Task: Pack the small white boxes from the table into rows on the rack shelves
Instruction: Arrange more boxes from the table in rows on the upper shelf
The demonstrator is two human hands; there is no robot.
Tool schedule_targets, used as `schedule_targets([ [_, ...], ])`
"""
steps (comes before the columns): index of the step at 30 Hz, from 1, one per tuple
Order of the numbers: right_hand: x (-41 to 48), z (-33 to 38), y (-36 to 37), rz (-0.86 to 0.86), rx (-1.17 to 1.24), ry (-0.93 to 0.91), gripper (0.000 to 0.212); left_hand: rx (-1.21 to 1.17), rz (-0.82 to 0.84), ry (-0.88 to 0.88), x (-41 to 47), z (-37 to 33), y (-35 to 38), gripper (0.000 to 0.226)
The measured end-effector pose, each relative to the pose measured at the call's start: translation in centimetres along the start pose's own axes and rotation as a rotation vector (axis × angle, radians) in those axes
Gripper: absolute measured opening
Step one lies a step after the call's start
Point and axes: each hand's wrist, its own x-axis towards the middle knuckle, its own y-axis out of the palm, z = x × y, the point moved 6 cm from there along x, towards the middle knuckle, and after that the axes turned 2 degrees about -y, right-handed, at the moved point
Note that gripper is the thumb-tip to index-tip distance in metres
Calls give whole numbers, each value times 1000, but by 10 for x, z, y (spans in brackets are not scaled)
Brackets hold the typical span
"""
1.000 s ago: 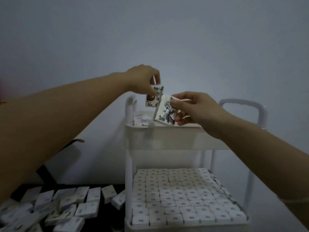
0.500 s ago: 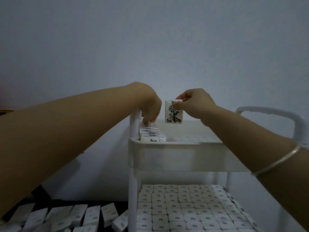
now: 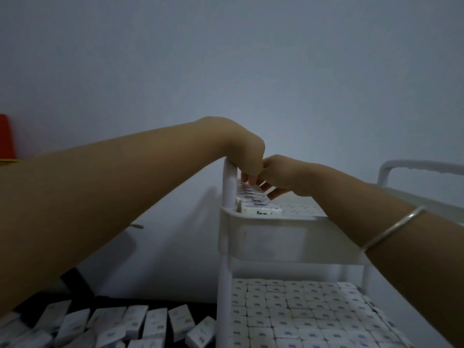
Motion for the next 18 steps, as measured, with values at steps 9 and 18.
schedule_targets([
  [9, -13, 5, -1, -72, -72, 92, 37, -548, -497, 5, -65, 28, -19, 29],
  [18, -95, 51, -10, -560, -83, -351, 20, -857, -873, -109, -154, 56, 82, 22],
])
